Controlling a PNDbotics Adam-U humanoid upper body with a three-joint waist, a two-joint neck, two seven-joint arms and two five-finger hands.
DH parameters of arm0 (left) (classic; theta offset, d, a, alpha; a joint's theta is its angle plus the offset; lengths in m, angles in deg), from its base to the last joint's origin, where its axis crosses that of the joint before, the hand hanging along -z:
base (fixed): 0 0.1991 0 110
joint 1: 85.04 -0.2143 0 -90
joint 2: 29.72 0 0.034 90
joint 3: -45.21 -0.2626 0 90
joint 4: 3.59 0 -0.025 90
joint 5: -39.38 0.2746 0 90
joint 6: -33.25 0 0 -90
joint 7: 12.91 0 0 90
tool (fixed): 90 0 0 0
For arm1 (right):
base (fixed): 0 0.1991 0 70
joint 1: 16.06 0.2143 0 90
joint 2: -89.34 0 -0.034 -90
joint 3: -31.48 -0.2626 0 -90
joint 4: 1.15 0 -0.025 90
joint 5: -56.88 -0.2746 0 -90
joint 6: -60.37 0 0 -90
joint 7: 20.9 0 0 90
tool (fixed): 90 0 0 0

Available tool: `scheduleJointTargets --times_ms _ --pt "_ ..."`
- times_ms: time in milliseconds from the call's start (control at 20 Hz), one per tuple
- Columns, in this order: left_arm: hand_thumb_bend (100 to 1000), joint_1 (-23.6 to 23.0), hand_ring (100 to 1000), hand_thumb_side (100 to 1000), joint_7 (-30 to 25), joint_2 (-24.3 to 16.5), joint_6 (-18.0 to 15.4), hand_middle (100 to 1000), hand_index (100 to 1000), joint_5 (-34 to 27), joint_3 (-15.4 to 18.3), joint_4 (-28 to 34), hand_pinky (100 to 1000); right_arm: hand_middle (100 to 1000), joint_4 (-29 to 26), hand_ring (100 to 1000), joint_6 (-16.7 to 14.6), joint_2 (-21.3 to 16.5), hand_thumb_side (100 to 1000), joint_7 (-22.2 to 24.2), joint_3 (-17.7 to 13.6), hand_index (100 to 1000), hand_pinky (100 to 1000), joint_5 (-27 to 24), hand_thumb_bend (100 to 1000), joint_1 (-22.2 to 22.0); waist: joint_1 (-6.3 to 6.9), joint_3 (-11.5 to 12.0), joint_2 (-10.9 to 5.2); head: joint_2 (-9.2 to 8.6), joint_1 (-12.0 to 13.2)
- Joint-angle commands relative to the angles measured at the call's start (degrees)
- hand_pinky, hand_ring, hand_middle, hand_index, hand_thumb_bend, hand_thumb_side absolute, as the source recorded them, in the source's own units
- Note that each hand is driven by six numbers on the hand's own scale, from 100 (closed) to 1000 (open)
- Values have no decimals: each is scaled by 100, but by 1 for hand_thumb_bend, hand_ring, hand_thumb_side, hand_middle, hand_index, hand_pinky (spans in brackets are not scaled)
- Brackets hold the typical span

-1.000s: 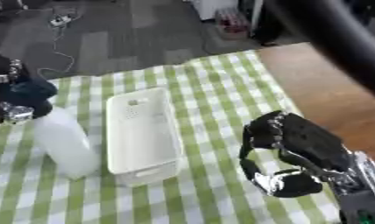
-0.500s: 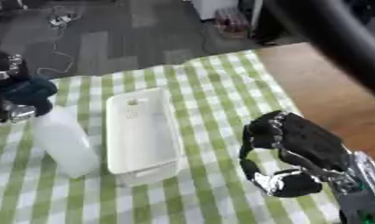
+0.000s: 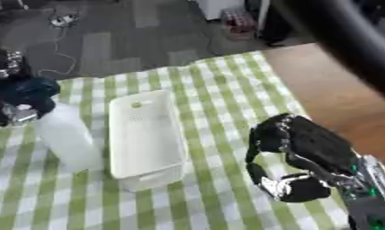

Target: Pick up objects on the table and place them in the box.

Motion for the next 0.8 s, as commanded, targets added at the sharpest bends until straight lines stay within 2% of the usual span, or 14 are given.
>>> scheduleJointTargets --times_ms 50,100,200,500,800 --pt "100 64 100 666 121 -196 12 100 345 159 83 42 100 456 -78 437 9 -130 839 -13 -35 546 379 -7 100 48 -6 11 -42 2 -24" --pt "100 61 100 587 140 -196 18 100 332 198 86 31 100 456 -78 437 9 -130 839 -13 -36 546 379 -8 100 47 -6 12 -43 1 -27" --pt "100 49 100 561 203 -198 24 100 325 248 85 10 100 457 -78 438 8 -130 839 -13 -36 546 379 -7 100 46 -7 12 -42 2 -30" --pt "100 42 100 555 484 -245 -77 100 320 385 120 33 100 457 -78 438 11 -125 838 -12 -37 546 379 0 100 36 -10 24 -41 7 -21" --pt "100 65 100 557 597 -323 -39 100 318 387 189 94 100 457 -78 438 14 -132 838 -19 -40 546 379 13 100 18 -7 42 -52 -2 -29"
